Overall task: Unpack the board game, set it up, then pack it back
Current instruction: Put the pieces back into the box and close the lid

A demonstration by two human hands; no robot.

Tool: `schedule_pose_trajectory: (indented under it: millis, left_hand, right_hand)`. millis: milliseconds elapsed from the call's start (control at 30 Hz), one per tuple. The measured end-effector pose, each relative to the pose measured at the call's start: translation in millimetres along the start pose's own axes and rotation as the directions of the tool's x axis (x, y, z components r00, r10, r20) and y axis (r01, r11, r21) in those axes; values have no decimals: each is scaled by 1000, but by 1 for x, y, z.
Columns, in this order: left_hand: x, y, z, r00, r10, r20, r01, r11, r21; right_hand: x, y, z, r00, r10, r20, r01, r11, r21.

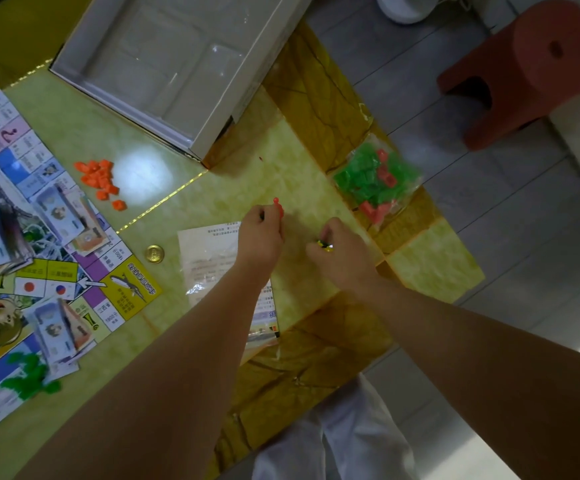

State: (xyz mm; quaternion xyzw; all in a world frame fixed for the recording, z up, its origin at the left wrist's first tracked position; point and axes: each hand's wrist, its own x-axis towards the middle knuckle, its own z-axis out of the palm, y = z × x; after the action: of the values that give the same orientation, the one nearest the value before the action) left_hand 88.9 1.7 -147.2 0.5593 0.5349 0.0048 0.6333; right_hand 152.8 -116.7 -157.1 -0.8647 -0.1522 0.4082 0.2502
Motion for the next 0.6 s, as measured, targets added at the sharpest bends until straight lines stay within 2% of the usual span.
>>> schedule_pose_trajectory:
  millis: [67, 167, 267, 333, 467, 600]
  left_hand:
    - [-4, 8, -6, 992, -107, 67, 120, 964, -239]
    - [-8, 15, -17, 969, -198, 147, 239, 903, -357]
    - [-11, 18, -28, 959, -208, 193, 270, 878, -395]
    - [-15, 23, -38, 968, -161, 192, 224, 900, -374]
    - [-18, 35, -60, 995, -36, 89, 58, 964, -258]
    - [-9, 53, -70, 991, 91, -97, -107, 980, -167]
  right_hand:
    - [-2, -9, -4, 997, 69, 31, -75, 949, 305]
    - [-2, -23, -11, 975, 148, 164, -214, 818, 535]
    - [-2, -33, -15, 960, 152, 236, -268, 746, 610]
    - [-2, -39, -14, 963, 131, 237, -257, 721, 644]
    - [-1, -62, -13, 975, 89, 202, -199, 746, 635]
    - [11, -94, -20, 996, 10, 92, -55, 863, 502]
